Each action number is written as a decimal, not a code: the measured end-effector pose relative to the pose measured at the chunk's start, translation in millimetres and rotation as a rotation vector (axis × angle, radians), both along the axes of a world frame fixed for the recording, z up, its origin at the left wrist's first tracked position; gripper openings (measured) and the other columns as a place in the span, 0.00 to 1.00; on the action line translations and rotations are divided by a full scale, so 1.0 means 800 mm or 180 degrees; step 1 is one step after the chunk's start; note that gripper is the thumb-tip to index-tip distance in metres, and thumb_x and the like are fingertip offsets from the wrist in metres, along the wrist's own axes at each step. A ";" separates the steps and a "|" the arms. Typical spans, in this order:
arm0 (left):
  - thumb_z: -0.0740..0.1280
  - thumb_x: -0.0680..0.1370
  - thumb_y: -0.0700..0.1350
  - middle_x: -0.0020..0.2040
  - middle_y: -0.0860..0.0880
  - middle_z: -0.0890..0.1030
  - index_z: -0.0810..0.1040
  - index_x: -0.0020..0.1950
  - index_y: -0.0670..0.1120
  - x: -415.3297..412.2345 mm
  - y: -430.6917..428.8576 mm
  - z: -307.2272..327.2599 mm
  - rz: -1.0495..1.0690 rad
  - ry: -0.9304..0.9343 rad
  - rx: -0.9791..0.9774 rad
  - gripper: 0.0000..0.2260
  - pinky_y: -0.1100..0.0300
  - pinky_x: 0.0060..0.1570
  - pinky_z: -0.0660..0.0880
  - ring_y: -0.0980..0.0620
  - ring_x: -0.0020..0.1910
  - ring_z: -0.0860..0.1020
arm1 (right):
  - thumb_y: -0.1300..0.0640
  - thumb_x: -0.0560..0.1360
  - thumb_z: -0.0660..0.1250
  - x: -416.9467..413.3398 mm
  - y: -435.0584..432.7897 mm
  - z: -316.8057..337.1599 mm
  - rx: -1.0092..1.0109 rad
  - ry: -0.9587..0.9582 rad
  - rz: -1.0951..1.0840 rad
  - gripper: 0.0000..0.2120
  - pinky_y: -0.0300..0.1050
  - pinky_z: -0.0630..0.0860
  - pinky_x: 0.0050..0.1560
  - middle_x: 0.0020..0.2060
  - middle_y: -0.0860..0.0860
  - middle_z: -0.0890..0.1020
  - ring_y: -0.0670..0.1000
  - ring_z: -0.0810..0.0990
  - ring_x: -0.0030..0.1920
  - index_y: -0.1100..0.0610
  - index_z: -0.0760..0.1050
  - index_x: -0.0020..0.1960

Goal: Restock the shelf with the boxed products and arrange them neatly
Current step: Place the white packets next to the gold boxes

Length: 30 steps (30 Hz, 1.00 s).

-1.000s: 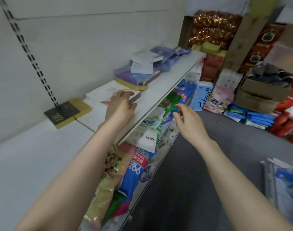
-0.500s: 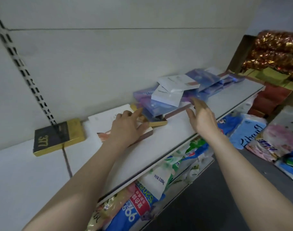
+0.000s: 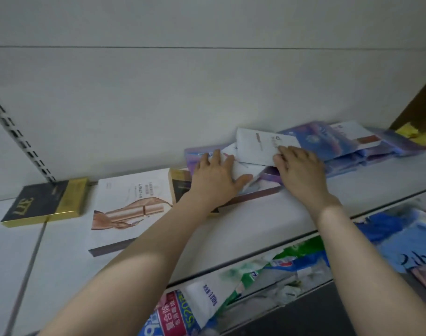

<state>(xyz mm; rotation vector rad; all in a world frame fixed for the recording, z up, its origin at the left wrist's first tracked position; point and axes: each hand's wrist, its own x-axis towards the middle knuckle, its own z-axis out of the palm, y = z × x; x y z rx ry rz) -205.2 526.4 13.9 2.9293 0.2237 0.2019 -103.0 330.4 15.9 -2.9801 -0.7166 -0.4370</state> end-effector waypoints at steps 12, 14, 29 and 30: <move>0.73 0.63 0.67 0.68 0.40 0.64 0.50 0.76 0.52 -0.016 0.046 0.033 0.0641 0.0361 -0.0896 0.50 0.43 0.64 0.66 0.39 0.67 0.66 | 0.22 0.61 0.65 0.004 -0.027 0.022 0.0970 0.1338 -0.0046 0.45 0.54 0.73 0.59 0.63 0.54 0.73 0.56 0.71 0.63 0.50 0.66 0.68; 0.75 0.64 0.64 0.68 0.40 0.64 0.45 0.78 0.52 -0.026 0.059 0.034 0.0914 0.0282 -0.1219 0.53 0.46 0.62 0.67 0.38 0.66 0.68 | 0.27 0.62 0.70 -0.001 -0.030 0.015 0.0980 0.1240 -0.0084 0.46 0.54 0.71 0.61 0.62 0.56 0.70 0.58 0.70 0.63 0.52 0.65 0.70; 0.67 0.78 0.45 0.53 0.48 0.80 0.70 0.61 0.47 -0.099 0.043 0.015 0.1370 -0.1040 -0.3326 0.13 0.52 0.49 0.76 0.50 0.49 0.79 | 0.38 0.72 0.70 -0.041 -0.069 -0.005 0.2315 0.1668 -0.0336 0.19 0.42 0.70 0.39 0.44 0.46 0.80 0.47 0.78 0.43 0.52 0.77 0.53; 0.67 0.78 0.45 0.52 0.48 0.81 0.71 0.60 0.46 -0.106 0.041 0.013 0.1345 -0.1128 -0.3315 0.12 0.52 0.50 0.76 0.50 0.49 0.80 | 0.39 0.72 0.70 -0.046 -0.068 -0.008 0.2463 0.1733 -0.0297 0.17 0.41 0.71 0.39 0.43 0.45 0.81 0.46 0.79 0.43 0.51 0.77 0.52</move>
